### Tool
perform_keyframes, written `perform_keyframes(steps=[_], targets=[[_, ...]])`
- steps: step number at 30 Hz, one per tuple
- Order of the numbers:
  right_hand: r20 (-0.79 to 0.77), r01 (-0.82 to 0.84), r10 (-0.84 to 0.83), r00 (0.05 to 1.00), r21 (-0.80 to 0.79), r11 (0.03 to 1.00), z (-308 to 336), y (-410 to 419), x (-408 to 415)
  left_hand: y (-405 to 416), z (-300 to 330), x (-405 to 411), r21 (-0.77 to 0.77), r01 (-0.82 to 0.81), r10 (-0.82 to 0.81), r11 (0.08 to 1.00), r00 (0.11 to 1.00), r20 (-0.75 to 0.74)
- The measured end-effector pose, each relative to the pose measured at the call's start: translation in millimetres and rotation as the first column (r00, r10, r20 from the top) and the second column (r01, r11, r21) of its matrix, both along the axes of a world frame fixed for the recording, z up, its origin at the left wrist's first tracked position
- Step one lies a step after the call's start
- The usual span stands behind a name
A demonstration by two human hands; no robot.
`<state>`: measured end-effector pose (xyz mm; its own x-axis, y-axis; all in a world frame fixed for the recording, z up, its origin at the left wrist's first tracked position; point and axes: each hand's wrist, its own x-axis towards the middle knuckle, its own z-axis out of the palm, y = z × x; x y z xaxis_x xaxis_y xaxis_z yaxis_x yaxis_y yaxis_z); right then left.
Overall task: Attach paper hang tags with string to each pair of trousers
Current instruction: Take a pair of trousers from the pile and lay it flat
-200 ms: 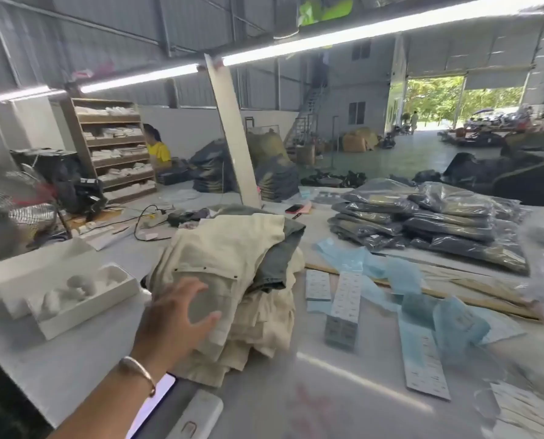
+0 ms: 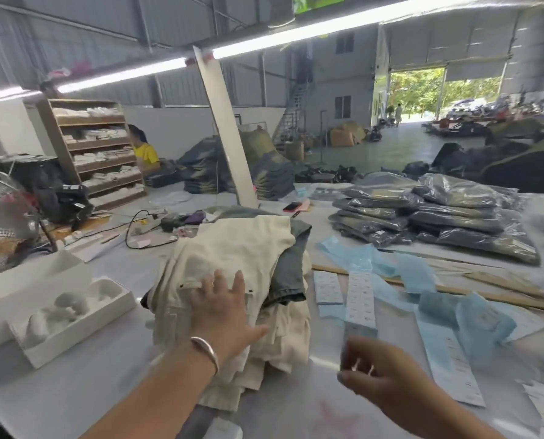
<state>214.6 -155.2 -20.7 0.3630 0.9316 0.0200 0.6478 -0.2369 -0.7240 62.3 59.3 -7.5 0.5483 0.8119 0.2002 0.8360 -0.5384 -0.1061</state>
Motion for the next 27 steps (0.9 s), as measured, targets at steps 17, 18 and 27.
perform_keyframes(steps=[17, 18, 27], targets=[[-0.832, 0.264, -0.230, 0.506, -0.104, 0.959, 32.4, 221.3, 7.0, 99.2, 89.8, -23.5, -0.079, 0.136, -0.054, 0.988, 0.762, 0.646], [-0.838, 0.255, -0.237, 0.492, -0.121, 0.959, 31.5, 225.0, 8.3, 96.8, 89.3, -26.3, -0.064, 0.179, -0.092, 0.982, 0.741, 0.665], [-0.832, 0.347, -0.330, 0.447, -0.178, 0.921, 17.5, 234.4, 2.1, 126.1, 30.4, -34.4, -0.199, 0.142, -0.028, 0.970, 0.872, 0.488]])
